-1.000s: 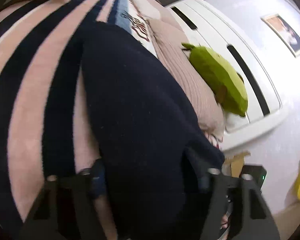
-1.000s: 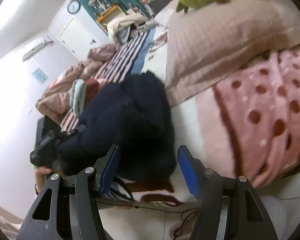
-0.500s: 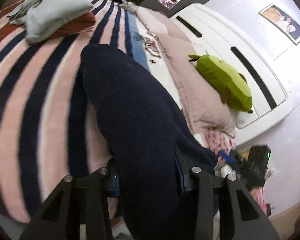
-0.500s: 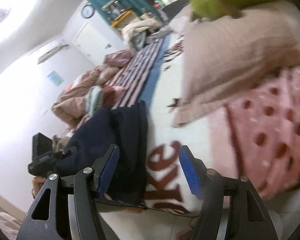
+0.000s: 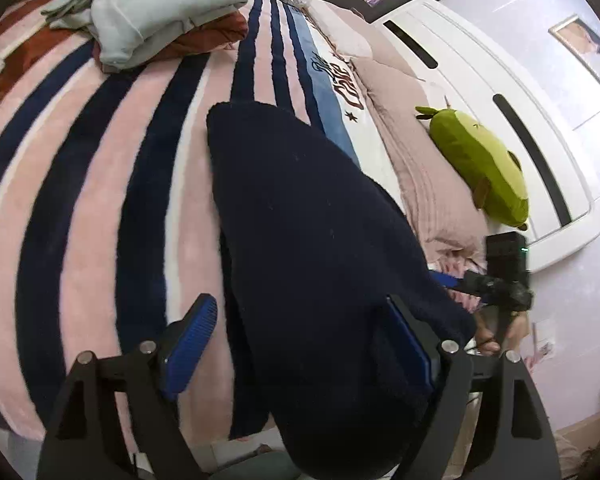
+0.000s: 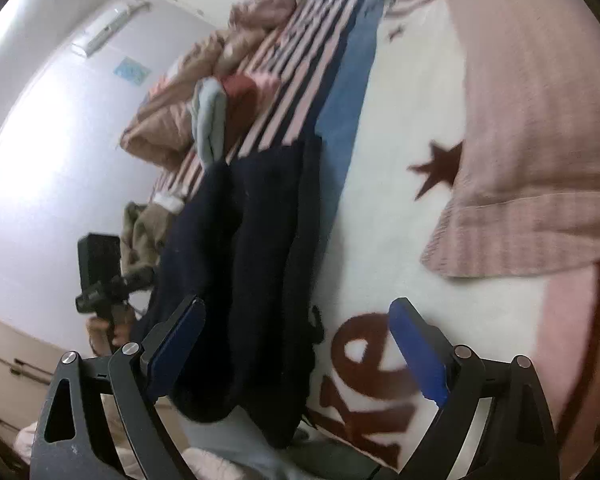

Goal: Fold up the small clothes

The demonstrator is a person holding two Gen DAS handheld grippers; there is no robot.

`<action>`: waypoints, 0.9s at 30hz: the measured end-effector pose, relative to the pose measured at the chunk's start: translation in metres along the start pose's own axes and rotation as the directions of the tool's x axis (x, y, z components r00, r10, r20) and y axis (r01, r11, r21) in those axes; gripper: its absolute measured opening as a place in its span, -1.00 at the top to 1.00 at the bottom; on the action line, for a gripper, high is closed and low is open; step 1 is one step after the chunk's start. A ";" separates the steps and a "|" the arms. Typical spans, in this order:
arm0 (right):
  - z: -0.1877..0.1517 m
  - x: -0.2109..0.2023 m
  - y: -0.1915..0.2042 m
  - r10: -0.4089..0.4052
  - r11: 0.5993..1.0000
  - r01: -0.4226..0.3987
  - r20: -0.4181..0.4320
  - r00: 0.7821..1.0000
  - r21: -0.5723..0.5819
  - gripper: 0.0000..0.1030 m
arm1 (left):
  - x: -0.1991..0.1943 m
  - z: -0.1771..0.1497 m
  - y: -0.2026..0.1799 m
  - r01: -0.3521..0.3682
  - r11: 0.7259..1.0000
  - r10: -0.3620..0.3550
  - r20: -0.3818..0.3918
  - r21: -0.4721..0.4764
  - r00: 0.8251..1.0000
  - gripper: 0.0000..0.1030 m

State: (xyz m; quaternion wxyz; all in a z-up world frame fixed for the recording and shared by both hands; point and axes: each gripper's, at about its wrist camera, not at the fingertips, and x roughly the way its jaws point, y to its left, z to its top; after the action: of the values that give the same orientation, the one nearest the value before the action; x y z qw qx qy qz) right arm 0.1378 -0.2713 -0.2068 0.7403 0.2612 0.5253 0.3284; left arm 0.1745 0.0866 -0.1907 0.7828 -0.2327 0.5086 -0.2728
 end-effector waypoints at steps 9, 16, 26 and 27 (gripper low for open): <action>0.010 0.075 0.019 0.132 0.989 -0.141 -0.184 0.974 -0.033 -0.70 | 0.038 0.007 0.007 0.100 0.995 -0.100 -0.061 -0.011 0.993 -0.23; 0.013 0.094 0.036 0.149 0.986 -0.160 -0.182 0.972 -0.048 0.22 | 0.025 0.013 -0.019 0.090 0.992 -0.090 -0.011 0.090 0.996 0.25; 0.027 0.078 0.142 0.145 0.956 -0.154 -0.057 0.988 -0.250 0.28 | -0.082 0.039 -0.043 0.033 0.974 -0.073 0.171 0.226 0.983 0.26; 0.030 0.080 0.157 0.150 0.949 -0.159 -0.053 0.987 -0.272 0.28 | -0.097 0.041 -0.042 0.018 0.973 -0.064 0.194 0.232 0.979 0.26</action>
State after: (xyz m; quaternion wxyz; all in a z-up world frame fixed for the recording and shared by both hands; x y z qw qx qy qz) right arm 0.1520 -0.1103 -0.1312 0.7330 0.1911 0.4640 0.4592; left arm 0.1718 0.1231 -0.0837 0.8456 -0.1777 0.3876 -0.3212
